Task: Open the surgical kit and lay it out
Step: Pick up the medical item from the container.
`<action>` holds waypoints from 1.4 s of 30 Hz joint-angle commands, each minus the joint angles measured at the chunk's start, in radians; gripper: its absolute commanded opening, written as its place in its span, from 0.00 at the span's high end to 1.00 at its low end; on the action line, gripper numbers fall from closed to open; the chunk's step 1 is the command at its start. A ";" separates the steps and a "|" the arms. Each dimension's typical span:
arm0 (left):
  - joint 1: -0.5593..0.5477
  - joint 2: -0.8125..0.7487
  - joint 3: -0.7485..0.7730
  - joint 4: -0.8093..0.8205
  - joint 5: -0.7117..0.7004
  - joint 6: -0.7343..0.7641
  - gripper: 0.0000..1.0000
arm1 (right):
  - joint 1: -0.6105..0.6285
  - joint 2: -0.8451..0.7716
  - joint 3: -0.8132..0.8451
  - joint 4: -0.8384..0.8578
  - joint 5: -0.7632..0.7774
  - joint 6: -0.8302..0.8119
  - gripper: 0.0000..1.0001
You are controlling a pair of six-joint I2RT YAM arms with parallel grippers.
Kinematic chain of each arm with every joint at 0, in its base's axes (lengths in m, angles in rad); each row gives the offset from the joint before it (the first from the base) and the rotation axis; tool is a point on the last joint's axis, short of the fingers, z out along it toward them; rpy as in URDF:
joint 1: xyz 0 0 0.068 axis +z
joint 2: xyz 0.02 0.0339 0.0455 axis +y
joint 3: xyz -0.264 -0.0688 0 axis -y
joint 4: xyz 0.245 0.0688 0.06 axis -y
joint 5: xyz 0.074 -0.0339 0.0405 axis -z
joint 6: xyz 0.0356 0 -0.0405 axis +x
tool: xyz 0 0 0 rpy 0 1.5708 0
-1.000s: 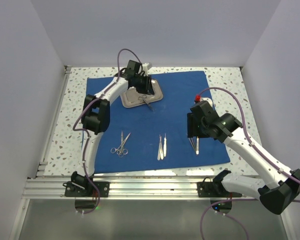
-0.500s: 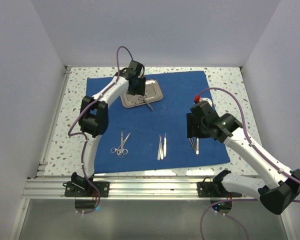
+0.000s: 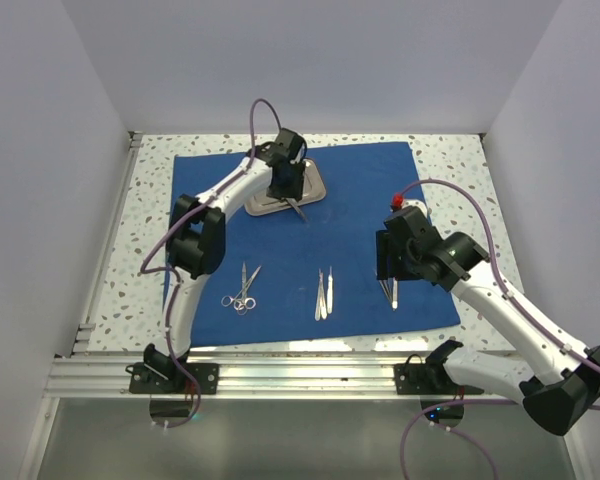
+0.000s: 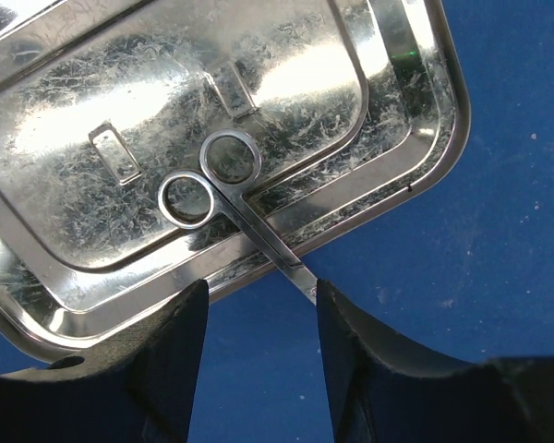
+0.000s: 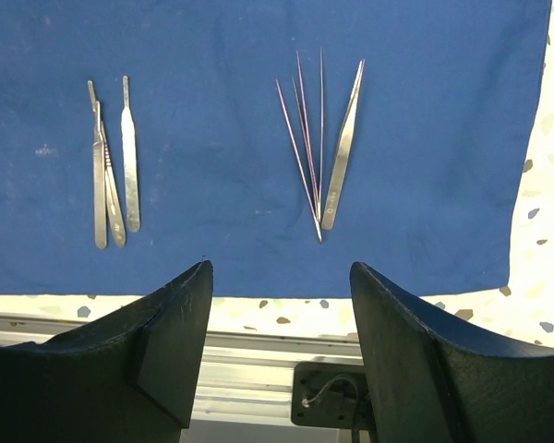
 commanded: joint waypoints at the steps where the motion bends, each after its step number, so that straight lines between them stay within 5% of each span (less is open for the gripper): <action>1: -0.008 0.023 0.072 -0.040 -0.029 -0.033 0.46 | 0.000 -0.030 -0.007 0.013 0.012 -0.012 0.35; 14: -0.039 0.107 0.157 -0.195 -0.130 -0.089 0.47 | -0.001 -0.050 -0.025 0.022 0.026 -0.028 0.35; 42: -0.074 0.078 0.212 -0.210 -0.063 -0.227 0.51 | -0.013 -0.061 -0.042 0.030 0.016 -0.074 0.35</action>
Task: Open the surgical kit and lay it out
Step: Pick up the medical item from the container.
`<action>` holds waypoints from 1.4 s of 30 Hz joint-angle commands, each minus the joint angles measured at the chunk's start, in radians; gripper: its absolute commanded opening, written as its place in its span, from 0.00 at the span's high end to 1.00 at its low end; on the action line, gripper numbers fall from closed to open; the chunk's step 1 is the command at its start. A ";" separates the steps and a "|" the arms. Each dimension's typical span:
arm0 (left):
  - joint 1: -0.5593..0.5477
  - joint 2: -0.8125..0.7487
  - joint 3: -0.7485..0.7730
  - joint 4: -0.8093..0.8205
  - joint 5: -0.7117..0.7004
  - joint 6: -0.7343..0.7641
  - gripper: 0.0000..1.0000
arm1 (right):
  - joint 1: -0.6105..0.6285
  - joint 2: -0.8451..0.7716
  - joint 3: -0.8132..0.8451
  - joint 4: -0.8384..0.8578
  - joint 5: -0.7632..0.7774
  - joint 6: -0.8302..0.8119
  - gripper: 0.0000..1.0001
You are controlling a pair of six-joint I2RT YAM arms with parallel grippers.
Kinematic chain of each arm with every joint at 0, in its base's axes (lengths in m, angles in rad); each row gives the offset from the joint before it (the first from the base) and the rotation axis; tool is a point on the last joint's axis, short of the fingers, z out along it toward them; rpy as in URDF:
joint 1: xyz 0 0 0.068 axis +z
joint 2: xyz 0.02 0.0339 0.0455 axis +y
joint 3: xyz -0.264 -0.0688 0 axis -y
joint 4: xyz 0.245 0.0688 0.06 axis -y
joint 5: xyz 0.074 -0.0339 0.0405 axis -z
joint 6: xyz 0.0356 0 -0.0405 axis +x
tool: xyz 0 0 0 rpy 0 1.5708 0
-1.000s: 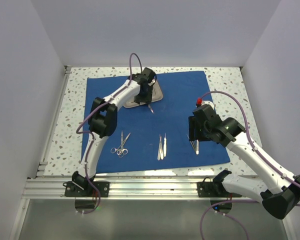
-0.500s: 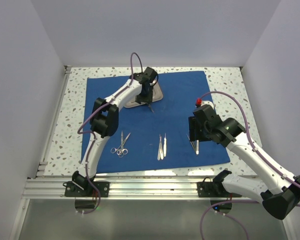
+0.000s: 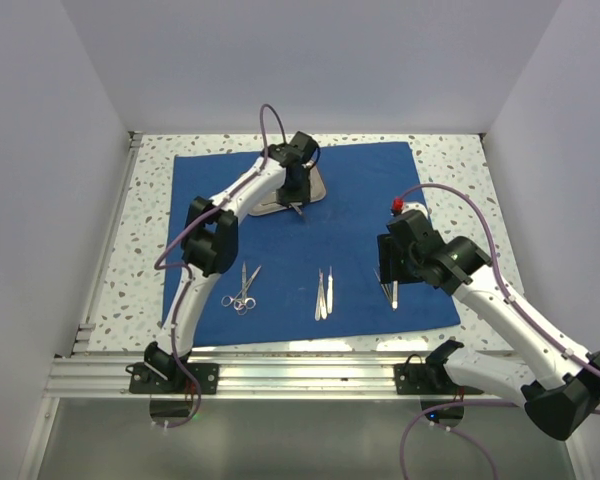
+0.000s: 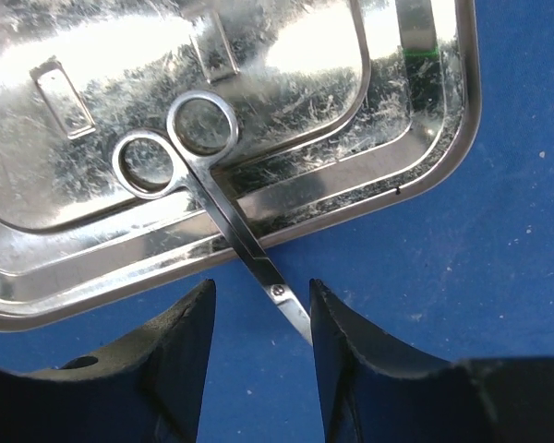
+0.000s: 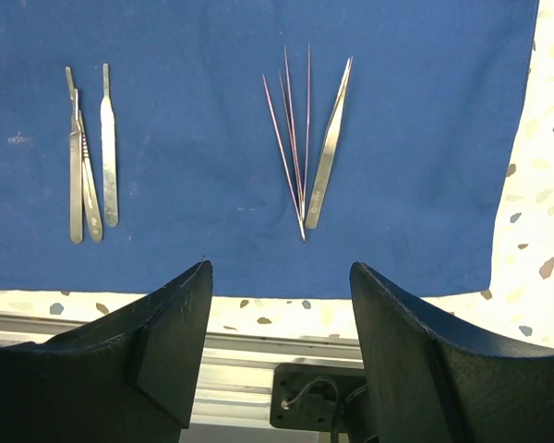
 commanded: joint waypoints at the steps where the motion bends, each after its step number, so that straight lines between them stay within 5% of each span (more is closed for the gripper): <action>1: -0.030 -0.044 0.005 -0.023 -0.003 -0.050 0.52 | -0.005 -0.031 -0.006 0.022 0.010 -0.017 0.35; 24: -0.064 0.002 -0.054 -0.043 -0.080 -0.085 0.55 | -0.018 -0.060 -0.022 0.011 -0.017 -0.053 0.35; 27: -0.064 0.012 -0.047 -0.014 -0.077 -0.071 0.64 | -0.019 -0.057 -0.022 0.011 -0.022 -0.054 0.35; 32: -0.064 0.012 -0.040 -0.007 -0.065 -0.056 1.00 | -0.019 -0.049 -0.018 0.014 -0.024 -0.057 0.35; 42: -0.064 -0.221 -0.191 0.003 0.018 0.051 1.00 | -0.021 -0.028 0.078 0.017 -0.057 -0.075 0.35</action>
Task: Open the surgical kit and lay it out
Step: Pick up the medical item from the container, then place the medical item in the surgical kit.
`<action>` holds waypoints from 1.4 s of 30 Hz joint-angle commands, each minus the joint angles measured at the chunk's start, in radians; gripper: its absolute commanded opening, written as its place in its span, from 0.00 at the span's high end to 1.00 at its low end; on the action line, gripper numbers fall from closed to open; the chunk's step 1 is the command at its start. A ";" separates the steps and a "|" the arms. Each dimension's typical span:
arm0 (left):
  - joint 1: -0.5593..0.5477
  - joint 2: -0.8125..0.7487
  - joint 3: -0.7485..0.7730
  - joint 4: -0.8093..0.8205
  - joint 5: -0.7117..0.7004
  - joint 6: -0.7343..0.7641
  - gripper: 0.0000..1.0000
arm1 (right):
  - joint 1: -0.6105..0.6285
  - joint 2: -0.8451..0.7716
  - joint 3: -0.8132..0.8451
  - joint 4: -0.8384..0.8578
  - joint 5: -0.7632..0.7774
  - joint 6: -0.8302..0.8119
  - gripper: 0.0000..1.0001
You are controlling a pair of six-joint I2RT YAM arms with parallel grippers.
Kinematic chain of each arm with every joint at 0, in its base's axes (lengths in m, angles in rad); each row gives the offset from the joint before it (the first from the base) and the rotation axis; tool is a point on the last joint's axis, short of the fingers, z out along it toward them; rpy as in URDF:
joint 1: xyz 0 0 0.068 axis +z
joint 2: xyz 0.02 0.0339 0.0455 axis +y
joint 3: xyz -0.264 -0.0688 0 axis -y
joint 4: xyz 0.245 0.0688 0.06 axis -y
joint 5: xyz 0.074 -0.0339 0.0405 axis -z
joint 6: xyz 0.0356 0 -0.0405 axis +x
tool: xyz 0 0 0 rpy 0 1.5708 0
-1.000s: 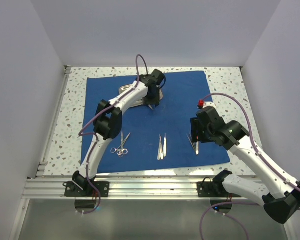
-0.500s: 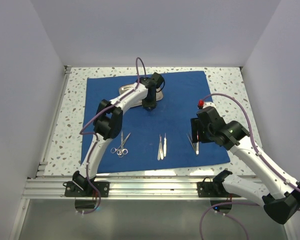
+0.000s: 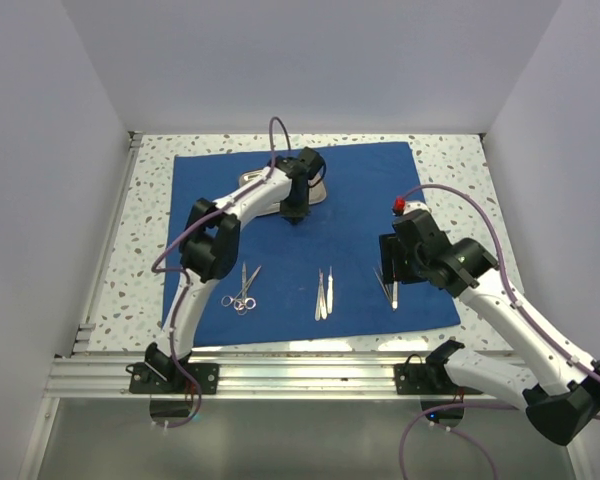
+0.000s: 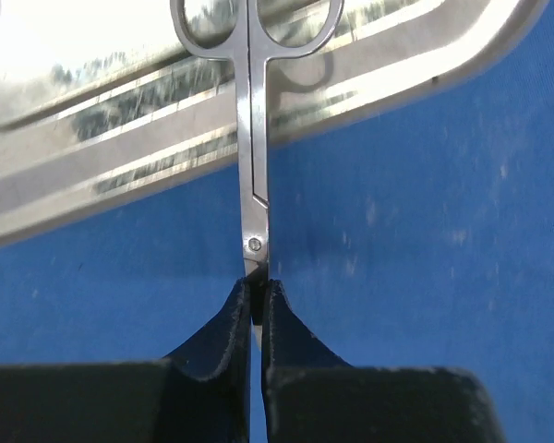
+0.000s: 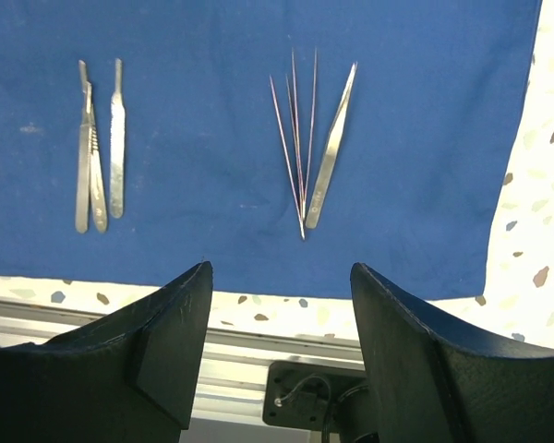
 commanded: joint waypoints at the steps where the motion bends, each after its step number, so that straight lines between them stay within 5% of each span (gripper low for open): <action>1: -0.003 -0.199 -0.060 0.034 0.067 0.090 1.00 | -0.003 0.016 0.096 0.027 -0.034 -0.045 0.35; 9: -0.002 -0.439 -0.121 -0.009 0.120 0.247 1.00 | -0.003 0.068 0.259 0.084 -0.080 -0.135 0.25; 13: -0.003 -0.526 -0.135 -0.063 0.176 0.253 1.00 | 0.003 0.082 0.316 0.127 -0.219 -0.222 0.21; 21: -0.008 -0.769 -0.440 -0.046 0.518 0.173 1.00 | 0.026 0.082 0.416 0.163 -0.339 -0.301 0.09; 24: -0.009 -0.833 -0.496 -0.050 0.682 0.186 1.00 | 0.026 0.105 0.419 0.187 -0.312 -0.247 0.08; 29: -0.013 -0.949 -0.476 -0.066 0.696 0.175 1.00 | 0.024 0.235 0.463 0.104 -0.215 -0.073 0.08; 33: -0.014 -1.026 -0.517 -0.054 0.707 0.180 1.00 | 0.023 0.298 0.417 0.172 -0.370 0.102 0.12; 37: -0.014 -1.094 -0.560 -0.040 0.709 0.173 1.00 | 0.021 0.318 0.324 0.435 -0.633 0.292 0.15; 42: -0.013 -1.126 -0.622 -0.053 0.697 0.175 1.00 | 0.028 0.305 0.342 0.610 -0.812 0.221 0.13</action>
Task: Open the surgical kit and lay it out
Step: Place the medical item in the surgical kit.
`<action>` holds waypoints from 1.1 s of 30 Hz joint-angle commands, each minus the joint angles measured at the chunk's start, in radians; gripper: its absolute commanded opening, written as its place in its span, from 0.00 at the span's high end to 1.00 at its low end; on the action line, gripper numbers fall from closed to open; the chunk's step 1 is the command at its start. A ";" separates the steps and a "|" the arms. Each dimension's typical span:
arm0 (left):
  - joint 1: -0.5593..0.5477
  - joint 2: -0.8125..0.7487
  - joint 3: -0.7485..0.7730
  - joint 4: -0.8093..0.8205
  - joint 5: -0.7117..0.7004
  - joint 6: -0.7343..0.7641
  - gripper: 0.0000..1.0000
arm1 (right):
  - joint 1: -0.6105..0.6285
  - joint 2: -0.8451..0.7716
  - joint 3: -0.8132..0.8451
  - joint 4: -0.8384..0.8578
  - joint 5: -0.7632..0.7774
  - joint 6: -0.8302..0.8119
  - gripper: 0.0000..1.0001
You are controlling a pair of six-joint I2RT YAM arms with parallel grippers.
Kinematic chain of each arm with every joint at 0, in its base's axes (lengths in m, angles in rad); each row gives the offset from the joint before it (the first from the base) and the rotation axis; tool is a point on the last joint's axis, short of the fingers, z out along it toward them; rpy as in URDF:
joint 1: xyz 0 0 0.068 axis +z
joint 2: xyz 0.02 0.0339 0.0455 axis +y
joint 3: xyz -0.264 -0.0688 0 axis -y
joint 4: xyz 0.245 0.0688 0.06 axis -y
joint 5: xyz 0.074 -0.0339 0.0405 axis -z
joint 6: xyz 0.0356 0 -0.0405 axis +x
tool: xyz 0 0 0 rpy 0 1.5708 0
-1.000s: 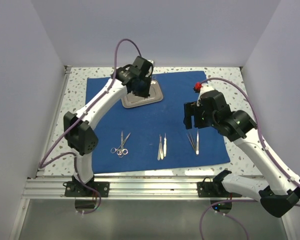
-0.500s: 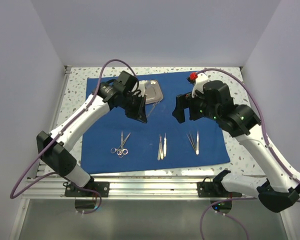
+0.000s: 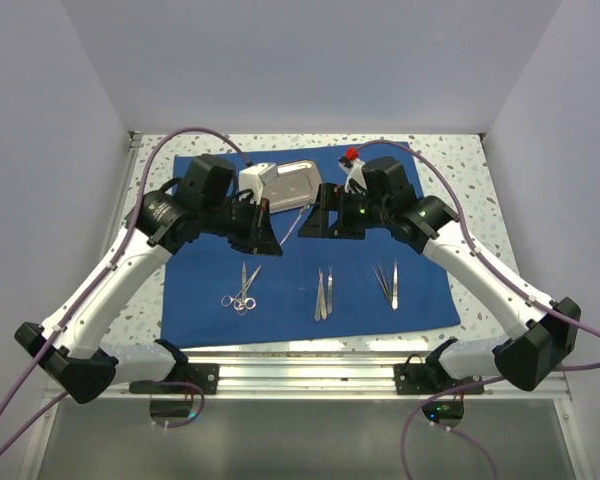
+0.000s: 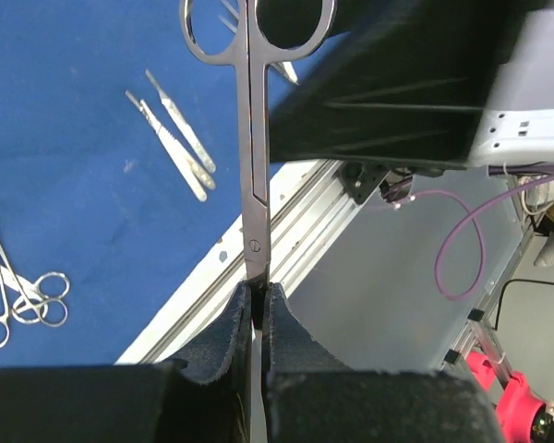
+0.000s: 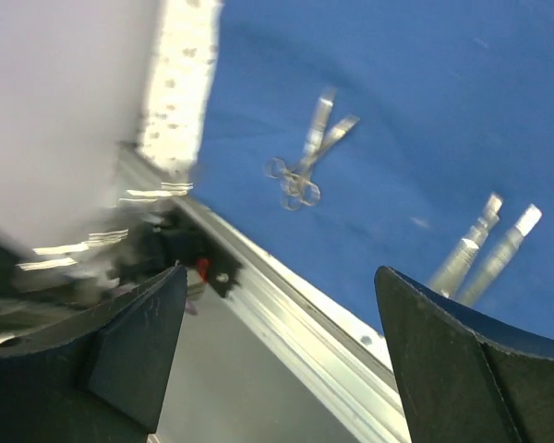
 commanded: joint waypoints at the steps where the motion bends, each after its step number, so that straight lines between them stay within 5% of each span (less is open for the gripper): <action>1: -0.003 0.000 -0.032 -0.006 0.009 0.001 1.00 | 0.012 -0.030 0.088 0.160 -0.202 -0.111 0.12; 4: -0.001 0.026 -0.033 -0.042 -0.007 0.012 1.00 | 0.075 0.002 0.235 -0.033 -0.067 -0.354 0.10; 7: -0.003 0.061 -0.010 -0.071 -0.004 0.030 1.00 | 0.095 -0.016 0.245 -0.060 -0.040 -0.425 0.09; 16: -0.003 0.118 0.014 -0.077 0.018 0.038 1.00 | 0.096 -0.015 0.193 -0.163 0.118 -0.446 0.11; 33: -0.047 0.096 0.033 -0.161 0.185 -0.020 1.00 | 0.231 -0.074 0.104 -0.126 0.095 -0.743 0.09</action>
